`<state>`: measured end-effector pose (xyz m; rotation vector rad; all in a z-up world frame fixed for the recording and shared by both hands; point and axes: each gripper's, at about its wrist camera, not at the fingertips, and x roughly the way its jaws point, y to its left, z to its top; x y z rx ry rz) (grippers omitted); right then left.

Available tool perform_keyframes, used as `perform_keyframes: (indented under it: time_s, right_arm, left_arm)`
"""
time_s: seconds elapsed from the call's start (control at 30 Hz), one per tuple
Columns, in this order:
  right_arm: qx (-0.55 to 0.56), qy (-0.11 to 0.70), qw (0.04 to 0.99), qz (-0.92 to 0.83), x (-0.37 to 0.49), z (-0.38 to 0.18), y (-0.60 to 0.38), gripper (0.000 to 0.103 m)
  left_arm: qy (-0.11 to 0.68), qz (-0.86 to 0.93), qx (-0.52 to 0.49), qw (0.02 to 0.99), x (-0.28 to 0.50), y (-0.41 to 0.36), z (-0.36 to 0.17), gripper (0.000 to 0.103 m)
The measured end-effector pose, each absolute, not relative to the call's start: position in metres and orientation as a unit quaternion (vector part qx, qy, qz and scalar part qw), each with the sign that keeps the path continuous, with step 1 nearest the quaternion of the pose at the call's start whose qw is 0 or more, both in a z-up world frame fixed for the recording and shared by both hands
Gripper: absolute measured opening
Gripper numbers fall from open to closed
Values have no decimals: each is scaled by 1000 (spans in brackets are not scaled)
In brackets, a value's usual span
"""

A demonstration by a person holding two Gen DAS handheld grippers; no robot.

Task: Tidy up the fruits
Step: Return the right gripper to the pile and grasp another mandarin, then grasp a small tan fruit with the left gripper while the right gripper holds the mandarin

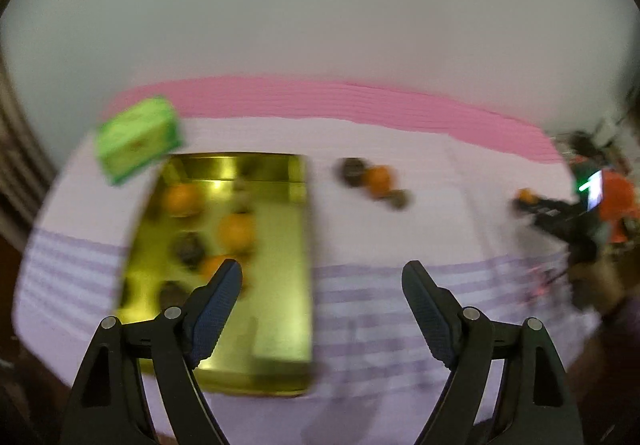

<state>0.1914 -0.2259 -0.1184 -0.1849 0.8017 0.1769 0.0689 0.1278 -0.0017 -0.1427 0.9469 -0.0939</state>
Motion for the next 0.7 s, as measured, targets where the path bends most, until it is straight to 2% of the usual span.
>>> perform_keyframes:
  time_s: [0.27,0.4,0.57,0.63,0.7]
  right_arm:
    - [-32,359,928,96,192,-119,-229,37]
    - [-31,358,928,98,188,-119,-228,37]
    - [-43,361,924,120,195,-121,-224,37]
    - [-38,361,923,127,196,-121,-224,37]
    - [-27,362,923,131,198,-123,-231,37]
  left_arm:
    - [515,-92,-131,842,161,73,-41,80]
    - [540,-74,-147,825,194,56,-70,72]
    - [549,-44,-137,824,214,36,-92,69]
    - [552,-35,-139,822,221,33,-99,61]
    - [554,-23,-130,822,224,31,-102,57]
